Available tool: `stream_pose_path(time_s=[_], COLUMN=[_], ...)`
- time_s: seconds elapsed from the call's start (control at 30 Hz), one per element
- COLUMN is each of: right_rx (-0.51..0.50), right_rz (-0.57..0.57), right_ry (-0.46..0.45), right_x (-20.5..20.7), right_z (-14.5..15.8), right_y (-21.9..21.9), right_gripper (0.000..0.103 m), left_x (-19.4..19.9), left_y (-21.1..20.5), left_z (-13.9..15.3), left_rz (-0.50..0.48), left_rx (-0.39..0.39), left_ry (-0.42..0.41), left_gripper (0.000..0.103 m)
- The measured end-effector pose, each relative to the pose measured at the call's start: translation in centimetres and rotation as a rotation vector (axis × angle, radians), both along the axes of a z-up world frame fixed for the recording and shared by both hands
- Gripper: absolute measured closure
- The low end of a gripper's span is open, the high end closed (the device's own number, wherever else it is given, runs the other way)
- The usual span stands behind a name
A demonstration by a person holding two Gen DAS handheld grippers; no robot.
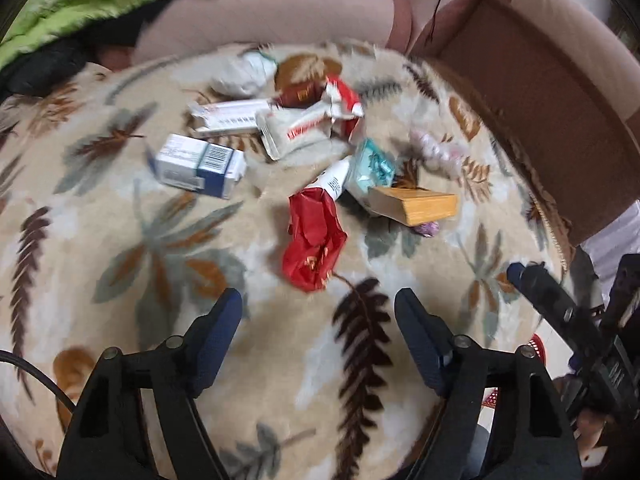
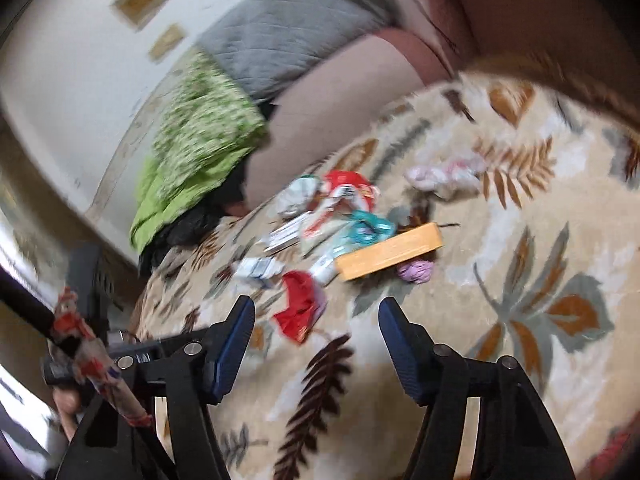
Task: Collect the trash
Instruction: 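Grasp the red wrapper with the left tool while the right tool grasps the orange box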
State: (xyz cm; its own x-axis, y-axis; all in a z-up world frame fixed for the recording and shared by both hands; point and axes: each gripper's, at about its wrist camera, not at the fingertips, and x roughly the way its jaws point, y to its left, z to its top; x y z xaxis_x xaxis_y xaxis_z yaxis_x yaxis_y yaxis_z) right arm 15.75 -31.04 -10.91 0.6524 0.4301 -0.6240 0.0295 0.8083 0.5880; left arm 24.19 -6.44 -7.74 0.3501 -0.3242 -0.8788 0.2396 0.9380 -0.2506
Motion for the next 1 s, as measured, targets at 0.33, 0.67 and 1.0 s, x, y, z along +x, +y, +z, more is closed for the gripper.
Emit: stream_pose_path(time_s=[0.33, 0.67, 1.0], right_rx=[0.216, 0.277, 0.186], right_rz=[-0.127, -0.148, -0.076], right_ry=[0.187, 0.203, -0.024], right_x=[7.1, 9.8, 4.0], right_z=[-7.1, -9.1, -0.7], right_y=[-4.7, -4.9, -2.6], right_gripper=[0.037, 0.07, 0.071], left_x=[5.2, 5.4, 3.8], left_y=[-1.6, -1.9, -0.5], left_z=[-6.6, -7.8, -4.4], left_rz=[-0.005, 0.0, 0.046], left_rx=[-0.07, -0.05, -0.052], left_ry=[0.128, 0.133, 0.081], left_gripper=[0.041, 0.078, 0.081])
